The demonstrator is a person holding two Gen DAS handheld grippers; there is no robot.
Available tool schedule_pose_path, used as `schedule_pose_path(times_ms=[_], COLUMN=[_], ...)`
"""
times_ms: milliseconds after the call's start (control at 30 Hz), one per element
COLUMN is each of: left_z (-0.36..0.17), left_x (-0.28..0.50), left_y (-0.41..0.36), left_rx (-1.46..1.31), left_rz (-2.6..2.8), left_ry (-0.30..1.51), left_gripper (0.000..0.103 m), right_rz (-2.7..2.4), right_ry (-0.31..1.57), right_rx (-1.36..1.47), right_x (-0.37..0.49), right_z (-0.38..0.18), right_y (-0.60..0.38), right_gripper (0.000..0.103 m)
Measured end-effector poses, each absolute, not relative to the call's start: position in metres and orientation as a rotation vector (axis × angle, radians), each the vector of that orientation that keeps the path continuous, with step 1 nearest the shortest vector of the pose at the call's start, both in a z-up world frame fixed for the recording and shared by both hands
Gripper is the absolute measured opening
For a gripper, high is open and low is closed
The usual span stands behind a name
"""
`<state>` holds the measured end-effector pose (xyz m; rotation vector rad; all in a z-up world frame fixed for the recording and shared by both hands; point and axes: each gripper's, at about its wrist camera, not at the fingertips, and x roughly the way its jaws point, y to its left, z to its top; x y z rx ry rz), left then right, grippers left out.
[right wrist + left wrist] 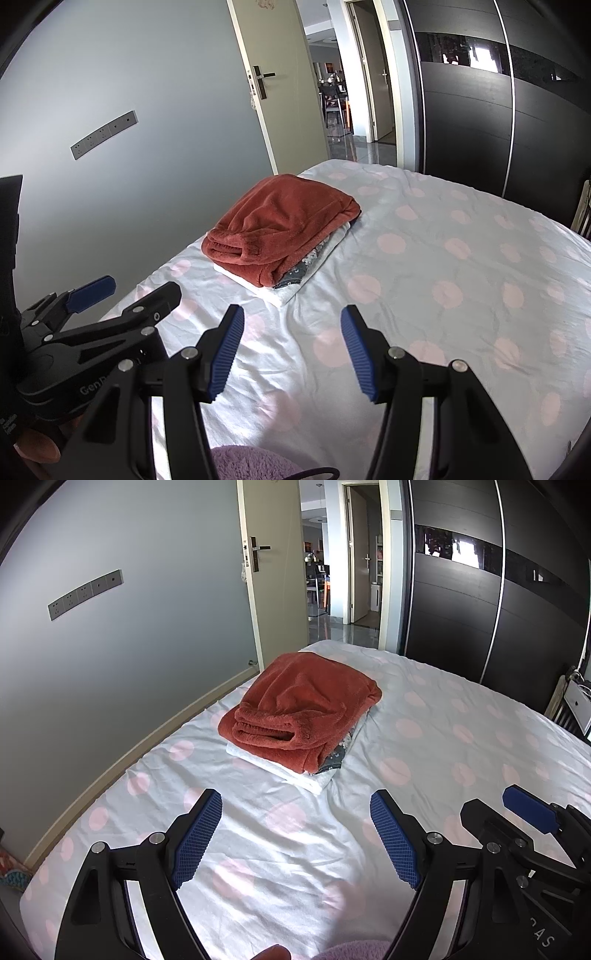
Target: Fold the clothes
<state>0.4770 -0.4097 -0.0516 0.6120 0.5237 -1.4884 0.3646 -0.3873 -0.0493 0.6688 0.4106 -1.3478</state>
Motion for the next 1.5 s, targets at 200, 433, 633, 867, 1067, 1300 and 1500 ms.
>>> schedule_pose_path(times_ms=[200, 433, 633, 867, 1067, 1300, 1500], left_z=[-0.05, -0.049, -0.05, -0.05, -0.051, -0.052, -0.052], left_x=[0.474, 0.475, 0.474, 0.475, 0.475, 0.474, 0.473], left_y=[-0.406, -0.403, -0.401, -0.399, -0.399, -0.398, -0.399], left_rx=[0.613, 0.609, 0.612, 0.613, 0.612, 0.61, 0.613], left_rz=[-1.489, -1.493, -1.493, -1.492, -1.494, -1.494, -1.494], left_ry=[0.52, 0.521, 0.523, 0.527, 0.532, 0.531, 0.532], left_gripper=[0.084, 0.084, 0.084, 0.084, 0.084, 0.084, 0.084], right_rz=[-1.349, -1.357, -1.357, -1.355, -1.358, -1.358, -1.357], right_ry=[0.402, 0.4, 0.4, 0.4, 0.404, 0.405, 0.403], right_rx=[0.678, 0.668, 0.666, 0.667, 0.665, 0.665, 0.667], right_x=[0.361, 0.361, 0.361, 0.362, 0.363, 0.363, 0.361], right_z=[-0.049, -0.047, -0.047, -0.047, -0.048, -0.048, -0.049], right_y=[-0.382, -0.377, -0.375, -0.374, -0.372, -0.372, -0.372], right_gripper=[0.053, 0.053, 0.053, 0.053, 0.053, 0.053, 0.053])
